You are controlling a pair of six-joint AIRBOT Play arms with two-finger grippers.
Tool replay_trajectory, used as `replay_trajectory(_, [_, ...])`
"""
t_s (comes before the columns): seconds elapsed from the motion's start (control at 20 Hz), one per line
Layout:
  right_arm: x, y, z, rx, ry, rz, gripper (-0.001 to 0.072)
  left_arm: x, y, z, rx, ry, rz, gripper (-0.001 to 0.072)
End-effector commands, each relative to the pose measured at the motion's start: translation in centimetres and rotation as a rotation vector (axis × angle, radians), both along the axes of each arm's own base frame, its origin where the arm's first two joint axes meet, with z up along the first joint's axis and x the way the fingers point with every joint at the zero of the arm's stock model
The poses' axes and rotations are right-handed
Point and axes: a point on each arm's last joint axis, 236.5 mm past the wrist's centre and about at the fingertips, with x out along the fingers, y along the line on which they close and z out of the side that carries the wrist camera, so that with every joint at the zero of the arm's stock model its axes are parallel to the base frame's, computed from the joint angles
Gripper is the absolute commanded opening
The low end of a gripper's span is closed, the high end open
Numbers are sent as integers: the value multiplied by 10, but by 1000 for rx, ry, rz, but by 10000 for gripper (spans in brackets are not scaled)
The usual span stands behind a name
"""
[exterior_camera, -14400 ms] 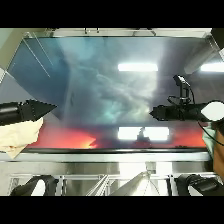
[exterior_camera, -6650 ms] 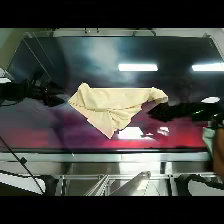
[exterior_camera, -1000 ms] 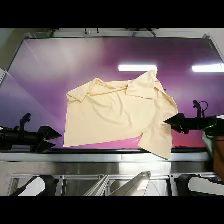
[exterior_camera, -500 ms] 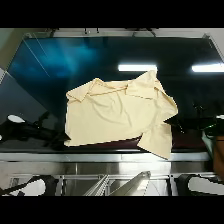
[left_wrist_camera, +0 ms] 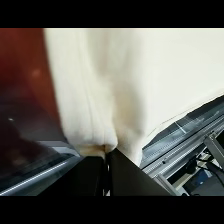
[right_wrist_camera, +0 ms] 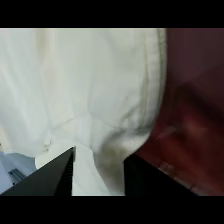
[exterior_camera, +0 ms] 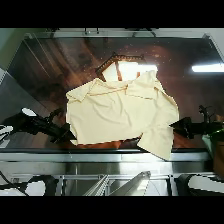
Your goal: Fold the shirts.
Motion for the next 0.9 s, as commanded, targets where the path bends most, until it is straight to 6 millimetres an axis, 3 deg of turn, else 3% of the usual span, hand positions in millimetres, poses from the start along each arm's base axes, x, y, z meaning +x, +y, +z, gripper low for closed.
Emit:
replay_trajectory(0.0, [-2, 25, 11, 71, -10, 50, 47, 7, 4, -4, 16, -20, 15, 18])
replay_trajectory(0.1, [-2, 46, 24, 133, -28, 96, 26, 17, -7, 8, -43, -61, 39, 19])
replay_trajectory(0.15, [3, 54, 37, 186, -56, 104, 26, 28, -14, 24, -92, -119, 46, 18])
replay_trajectory(0.2, [13, 62, 64, 270, -116, 92, 25, 41, -20, 46, -145, -180, 57, 18])
replay_trajectory(0.25, [27, 66, 100, 361, -207, 74, 26, 56, -27, 80, -222, -264, 70, 18])
replay_trajectory(0.3, [41, 67, 149, 456, -345, 58, 26, 69, -34, 120, -305, -361, 77, 18])
replay_trajectory(0.4, [54, 63, 268, 579, -699, 37, 25, 87, -42, 228, -500, -621, 81, 18])
replay_trajectory(0.45, [53, 59, 321, 570, -873, 26, 26, 83, -43, 293, -611, -809, 46, 18])
replay_trajectory(0.55, [36, 58, 419, 429, -1205, -1, 25, 49, -41, 415, -783, -1195, -43, 18])
replay_trajectory(0.65, [14, 57, 497, 186, -1463, -88, 26, 3, -35, 504, -802, -1541, -108, 18])
replay_trajectory(0.75, [-14, 52, 560, -54, -1666, -228, 25, -32, -29, 559, -701, -1799, -132, 19])
replay_trajectory(0.85, [-42, 44, 608, -285, -1833, -367, 26, -50, -22, 595, -575, -1968, -108, 19])
